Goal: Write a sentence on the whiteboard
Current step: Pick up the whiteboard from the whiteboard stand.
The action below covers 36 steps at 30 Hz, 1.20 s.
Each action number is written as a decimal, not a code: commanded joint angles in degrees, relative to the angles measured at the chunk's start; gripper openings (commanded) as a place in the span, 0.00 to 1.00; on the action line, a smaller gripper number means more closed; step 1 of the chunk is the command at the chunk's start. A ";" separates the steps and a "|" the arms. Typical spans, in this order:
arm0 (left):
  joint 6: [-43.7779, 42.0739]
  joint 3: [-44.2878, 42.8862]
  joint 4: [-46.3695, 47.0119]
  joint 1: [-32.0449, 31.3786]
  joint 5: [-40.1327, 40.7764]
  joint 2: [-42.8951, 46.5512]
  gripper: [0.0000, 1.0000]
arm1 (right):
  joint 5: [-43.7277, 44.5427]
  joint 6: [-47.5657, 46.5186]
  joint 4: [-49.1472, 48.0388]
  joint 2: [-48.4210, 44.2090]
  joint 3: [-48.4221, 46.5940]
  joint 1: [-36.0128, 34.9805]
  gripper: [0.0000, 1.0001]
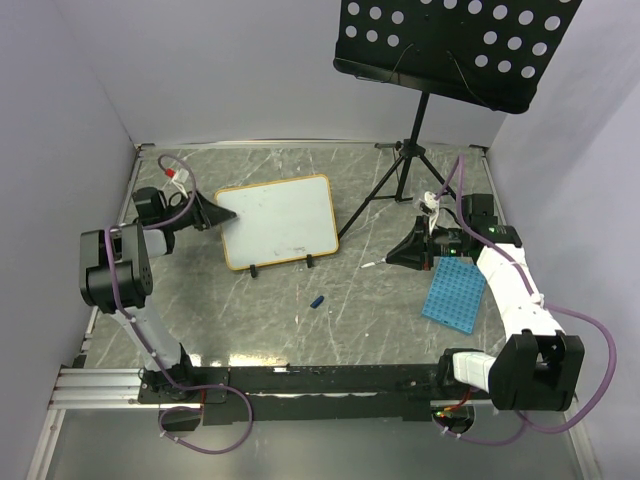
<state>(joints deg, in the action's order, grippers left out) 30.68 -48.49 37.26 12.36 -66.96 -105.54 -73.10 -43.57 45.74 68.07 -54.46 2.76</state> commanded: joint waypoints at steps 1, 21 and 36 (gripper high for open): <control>1.41 -4.50 3.97 0.38 -2.39 -1.16 0.46 | -0.99 -1.96 -0.30 0.74 -2.85 -0.22 0.00; 1.48 -8.81 2.38 0.12 -8.62 -5.55 0.32 | -0.55 -2.22 0.14 1.45 -3.20 -0.22 0.00; 27.82 -4.42 39.44 0.38 -9.07 -7.75 0.01 | -0.38 -1.60 -0.30 1.62 -3.11 -0.22 0.00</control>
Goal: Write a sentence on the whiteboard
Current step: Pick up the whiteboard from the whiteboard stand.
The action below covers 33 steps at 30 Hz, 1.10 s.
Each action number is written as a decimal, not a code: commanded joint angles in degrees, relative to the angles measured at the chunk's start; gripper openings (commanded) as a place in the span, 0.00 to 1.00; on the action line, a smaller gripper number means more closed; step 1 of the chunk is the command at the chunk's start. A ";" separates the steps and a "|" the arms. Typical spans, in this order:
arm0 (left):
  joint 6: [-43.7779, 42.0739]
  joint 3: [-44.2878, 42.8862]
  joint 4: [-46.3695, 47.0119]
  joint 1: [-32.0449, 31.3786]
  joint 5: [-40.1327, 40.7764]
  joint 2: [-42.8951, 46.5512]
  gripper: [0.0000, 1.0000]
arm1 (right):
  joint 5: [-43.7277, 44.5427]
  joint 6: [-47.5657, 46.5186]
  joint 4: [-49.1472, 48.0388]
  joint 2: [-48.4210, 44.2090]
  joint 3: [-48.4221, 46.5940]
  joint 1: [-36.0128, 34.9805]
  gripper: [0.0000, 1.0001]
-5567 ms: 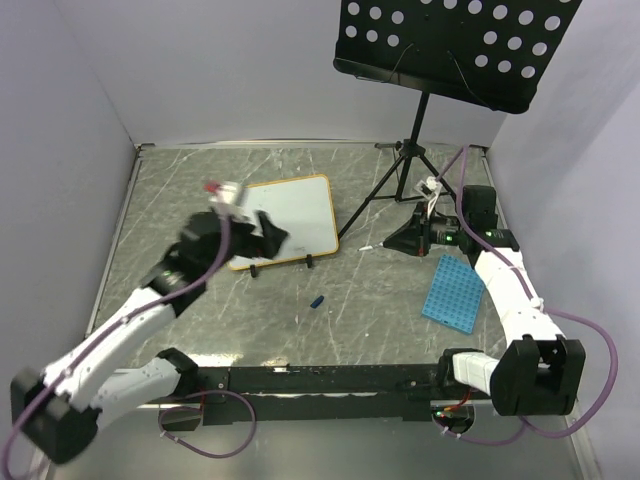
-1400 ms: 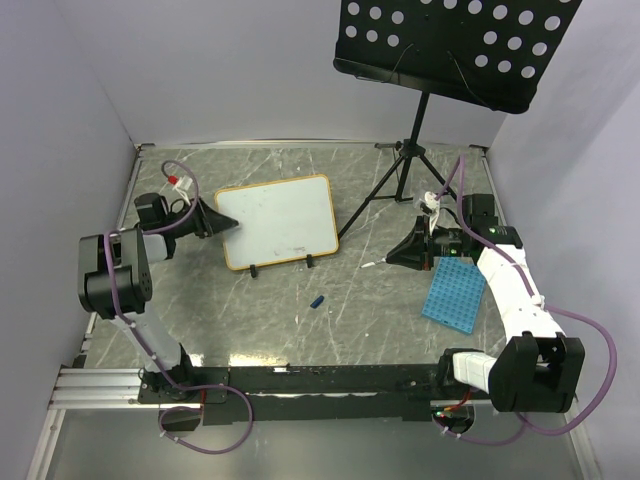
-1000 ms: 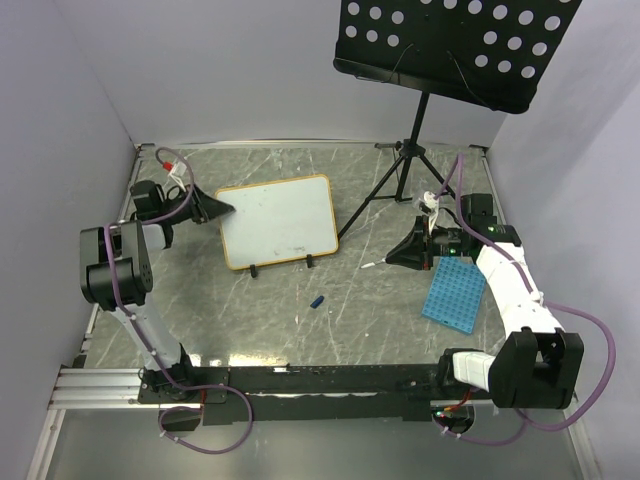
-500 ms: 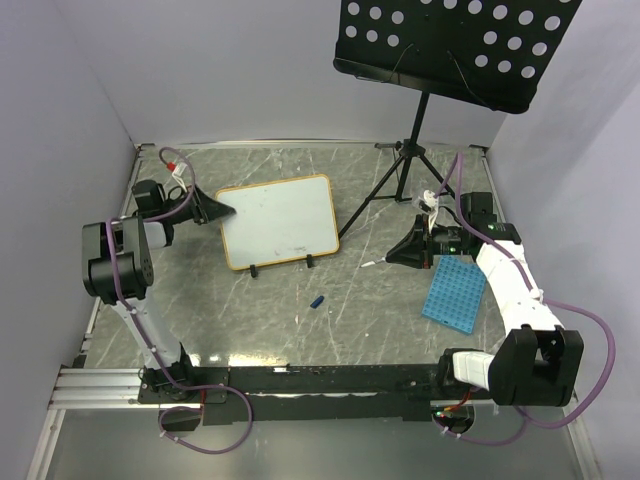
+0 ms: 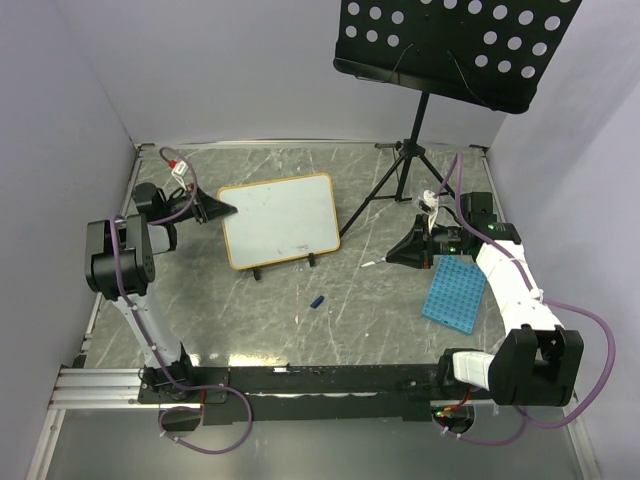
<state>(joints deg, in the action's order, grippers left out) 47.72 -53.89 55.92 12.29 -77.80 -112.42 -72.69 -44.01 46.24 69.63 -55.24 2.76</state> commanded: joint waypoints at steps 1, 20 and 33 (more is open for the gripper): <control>12.99 0.98 26.72 0.54 1.86 -1.04 0.01 | -0.70 -1.08 -0.97 -0.02 -2.32 -0.22 0.00; 18.42 -2.89 26.91 0.71 6.25 5.10 0.01 | -0.53 -0.29 -1.68 0.25 -2.32 -0.22 0.00; -11.16 -1.84 -20.85 -0.43 16.80 21.80 0.01 | -0.18 -0.02 -1.77 0.25 -2.50 -0.22 0.00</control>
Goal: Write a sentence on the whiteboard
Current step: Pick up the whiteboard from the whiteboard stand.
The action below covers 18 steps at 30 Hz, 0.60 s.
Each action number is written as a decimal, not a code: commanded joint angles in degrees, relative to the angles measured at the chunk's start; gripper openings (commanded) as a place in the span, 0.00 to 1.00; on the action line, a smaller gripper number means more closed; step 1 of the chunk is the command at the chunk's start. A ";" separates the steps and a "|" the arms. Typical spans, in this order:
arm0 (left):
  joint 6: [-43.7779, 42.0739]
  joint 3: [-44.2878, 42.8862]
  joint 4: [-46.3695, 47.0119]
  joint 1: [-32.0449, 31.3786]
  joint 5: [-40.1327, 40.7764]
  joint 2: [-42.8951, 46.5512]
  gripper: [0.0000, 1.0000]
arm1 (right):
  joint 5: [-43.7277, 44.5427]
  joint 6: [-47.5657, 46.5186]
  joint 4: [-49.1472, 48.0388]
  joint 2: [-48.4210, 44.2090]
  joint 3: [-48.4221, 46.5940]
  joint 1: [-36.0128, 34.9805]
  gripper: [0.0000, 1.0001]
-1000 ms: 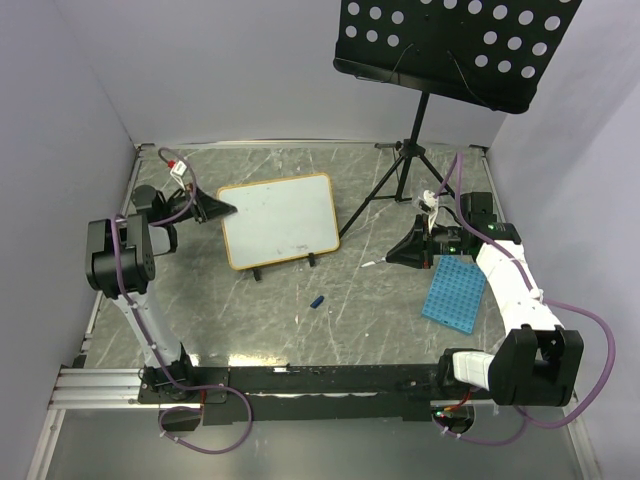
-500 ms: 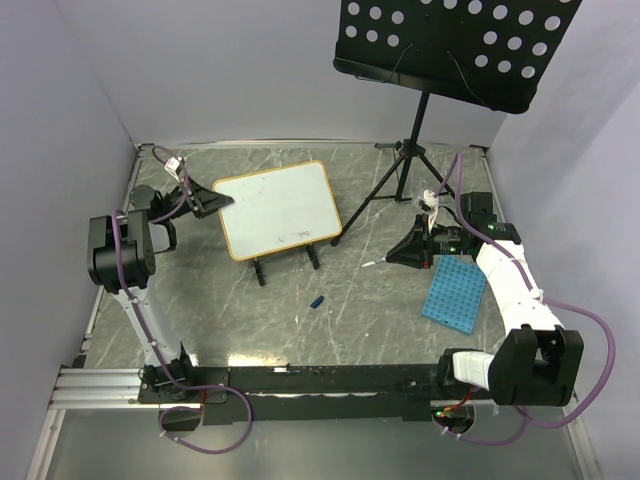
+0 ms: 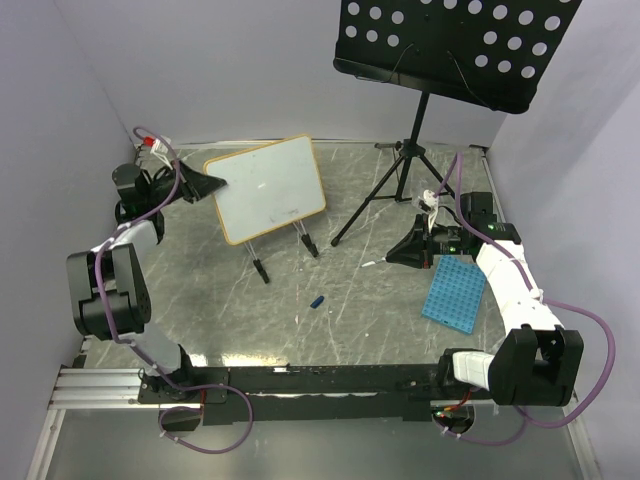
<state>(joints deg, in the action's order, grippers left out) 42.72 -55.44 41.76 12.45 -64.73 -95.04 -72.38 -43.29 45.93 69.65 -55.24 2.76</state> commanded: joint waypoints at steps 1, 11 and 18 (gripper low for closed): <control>-6.24 0.24 -6.60 -0.76 3.99 5.30 0.01 | -0.57 -0.57 -1.46 0.05 -2.50 -0.22 0.00; -5.99 1.12 -6.96 -2.51 3.12 10.75 0.01 | -0.39 0.31 -2.07 -0.48 -2.32 -0.22 0.00; -1.59 5.16 -0.63 -3.66 2.50 15.06 0.01 | -0.22 0.92 -2.69 -1.18 -2.15 -0.22 0.00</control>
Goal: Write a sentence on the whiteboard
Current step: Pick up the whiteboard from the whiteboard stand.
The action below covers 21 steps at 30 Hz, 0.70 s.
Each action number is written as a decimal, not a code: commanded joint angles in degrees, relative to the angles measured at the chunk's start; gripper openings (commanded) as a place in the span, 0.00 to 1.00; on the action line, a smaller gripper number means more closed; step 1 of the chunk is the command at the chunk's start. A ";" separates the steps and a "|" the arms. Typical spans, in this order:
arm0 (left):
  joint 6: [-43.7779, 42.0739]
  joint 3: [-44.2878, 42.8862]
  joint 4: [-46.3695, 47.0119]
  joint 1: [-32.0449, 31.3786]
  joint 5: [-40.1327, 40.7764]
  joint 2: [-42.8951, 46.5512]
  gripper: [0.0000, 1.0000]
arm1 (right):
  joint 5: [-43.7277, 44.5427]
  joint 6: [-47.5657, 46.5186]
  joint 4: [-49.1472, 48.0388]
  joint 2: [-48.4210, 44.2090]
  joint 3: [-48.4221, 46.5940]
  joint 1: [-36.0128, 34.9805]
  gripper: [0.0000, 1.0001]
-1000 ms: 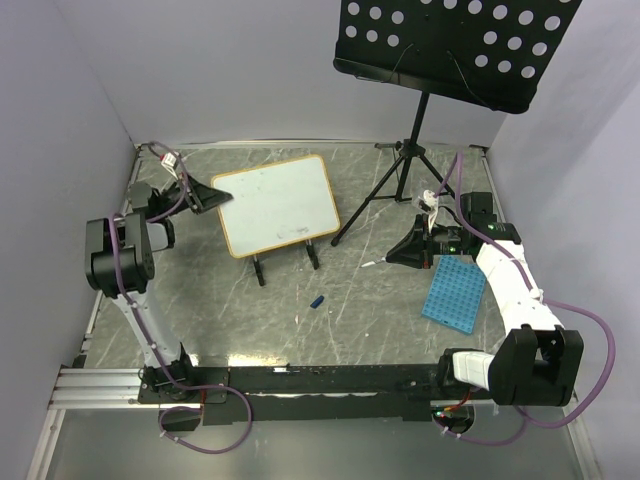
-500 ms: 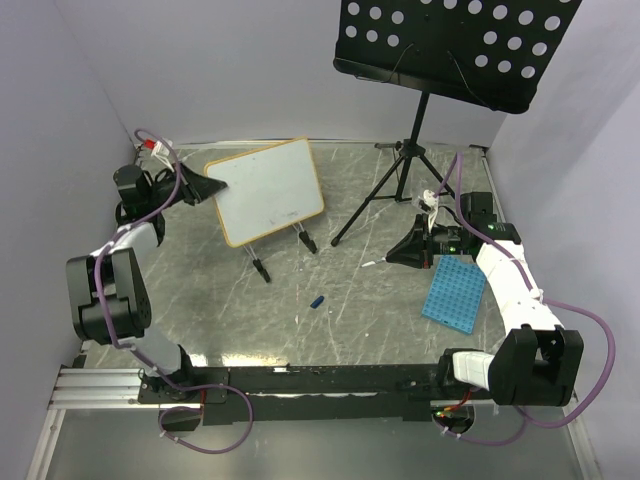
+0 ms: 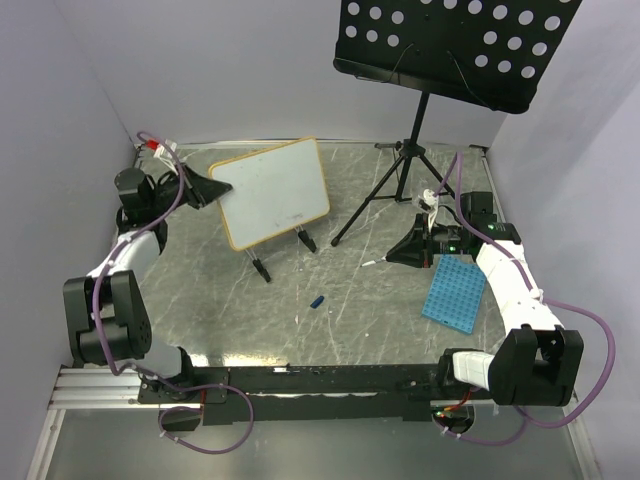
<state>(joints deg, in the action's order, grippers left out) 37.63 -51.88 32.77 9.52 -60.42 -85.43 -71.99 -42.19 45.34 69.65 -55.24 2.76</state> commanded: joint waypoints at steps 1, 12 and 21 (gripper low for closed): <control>3.85 3.17 8.88 -0.90 -1.63 6.23 0.01 | -0.61 -0.08 -2.10 -1.09 -2.15 -0.22 0.00; 6.23 16.36 10.03 -5.74 3.20 22.22 0.01 | -1.40 3.96 -4.56 -3.99 -1.80 -0.48 0.00; 8.16 23.22 11.69 -15.40 10.58 28.56 0.01 | 0.18 4.84 -2.73 -6.54 -4.17 -1.62 0.00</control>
<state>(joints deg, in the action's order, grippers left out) 43.27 -29.54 37.50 -1.91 -54.72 -59.22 -71.79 -37.32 42.54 65.34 -55.48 2.00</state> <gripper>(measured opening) 0.061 0.187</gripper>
